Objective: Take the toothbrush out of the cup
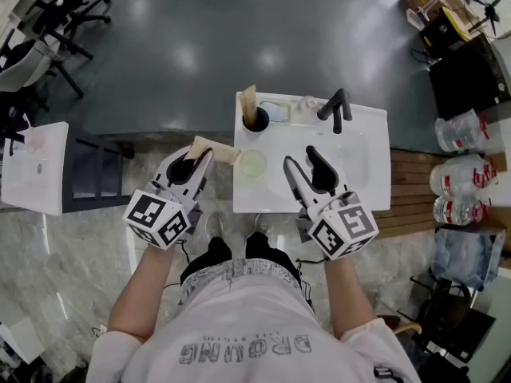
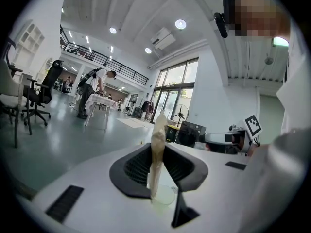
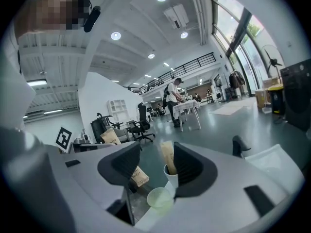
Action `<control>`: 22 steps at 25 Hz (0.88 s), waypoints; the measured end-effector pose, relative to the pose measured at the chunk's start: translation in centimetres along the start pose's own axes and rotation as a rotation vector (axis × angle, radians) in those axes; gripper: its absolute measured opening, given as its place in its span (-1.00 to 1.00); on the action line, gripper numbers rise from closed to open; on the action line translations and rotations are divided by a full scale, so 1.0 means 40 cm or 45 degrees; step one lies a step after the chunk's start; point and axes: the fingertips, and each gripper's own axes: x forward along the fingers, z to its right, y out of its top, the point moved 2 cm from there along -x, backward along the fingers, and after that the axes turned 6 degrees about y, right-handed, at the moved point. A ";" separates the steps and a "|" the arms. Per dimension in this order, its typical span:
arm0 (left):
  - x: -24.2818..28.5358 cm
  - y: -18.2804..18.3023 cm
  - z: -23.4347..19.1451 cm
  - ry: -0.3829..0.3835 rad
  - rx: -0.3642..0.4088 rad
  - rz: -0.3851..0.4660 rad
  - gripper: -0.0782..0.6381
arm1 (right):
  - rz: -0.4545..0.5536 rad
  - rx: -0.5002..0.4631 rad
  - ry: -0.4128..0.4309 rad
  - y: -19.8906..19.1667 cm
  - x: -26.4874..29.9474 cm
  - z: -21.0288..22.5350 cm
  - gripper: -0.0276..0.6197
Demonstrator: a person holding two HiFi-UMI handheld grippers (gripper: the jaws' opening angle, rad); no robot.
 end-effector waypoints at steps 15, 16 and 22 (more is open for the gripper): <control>-0.036 0.036 -0.100 -0.007 0.000 0.008 -0.54 | 0.013 -0.013 -0.047 0.014 0.063 -0.054 -0.21; -0.035 0.039 -0.104 -0.007 -0.001 0.009 -0.54 | 0.013 -0.014 -0.048 0.014 0.067 -0.053 -0.21; -0.025 0.038 -0.126 -0.003 -0.006 -0.001 -0.54 | -0.004 -0.012 -0.049 0.010 0.098 -0.044 -0.21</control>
